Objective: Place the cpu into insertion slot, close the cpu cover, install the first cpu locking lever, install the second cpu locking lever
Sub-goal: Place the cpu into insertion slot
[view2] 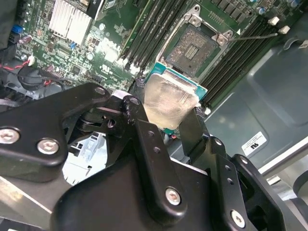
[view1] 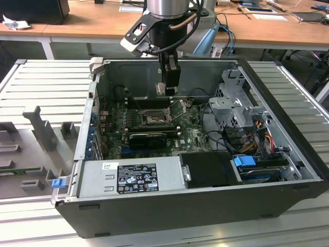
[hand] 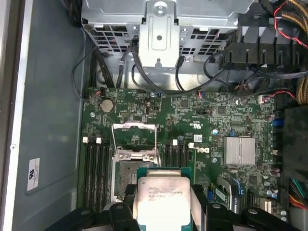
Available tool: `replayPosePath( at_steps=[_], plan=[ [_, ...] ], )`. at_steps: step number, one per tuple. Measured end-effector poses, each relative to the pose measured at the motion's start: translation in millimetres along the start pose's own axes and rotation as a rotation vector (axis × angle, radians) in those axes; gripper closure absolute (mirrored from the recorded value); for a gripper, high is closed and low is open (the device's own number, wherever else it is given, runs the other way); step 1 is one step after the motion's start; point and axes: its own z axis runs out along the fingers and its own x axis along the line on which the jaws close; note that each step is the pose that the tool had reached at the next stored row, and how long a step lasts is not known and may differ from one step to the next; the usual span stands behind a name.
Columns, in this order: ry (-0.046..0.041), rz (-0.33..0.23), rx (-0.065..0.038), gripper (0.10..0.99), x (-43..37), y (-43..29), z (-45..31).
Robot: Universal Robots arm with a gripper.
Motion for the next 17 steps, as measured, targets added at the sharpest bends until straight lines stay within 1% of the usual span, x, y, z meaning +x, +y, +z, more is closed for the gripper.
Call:
replayPosePath(
  at_steps=[4, 11, 14, 17],
  plan=[
    [-0.0001, 0.002, 0.001, 0.557, -0.1, -0.6, 5.9],
    [-0.0002, 0.002, 0.001, 0.557, -0.2, -1.0, 11.2],
    [-0.0003, 0.002, 0.001, 0.557, -0.3, -1.4, 15.6],
    [-0.0003, 0.002, 0.001, 0.557, -0.3, -1.6, 17.6]
  ],
)
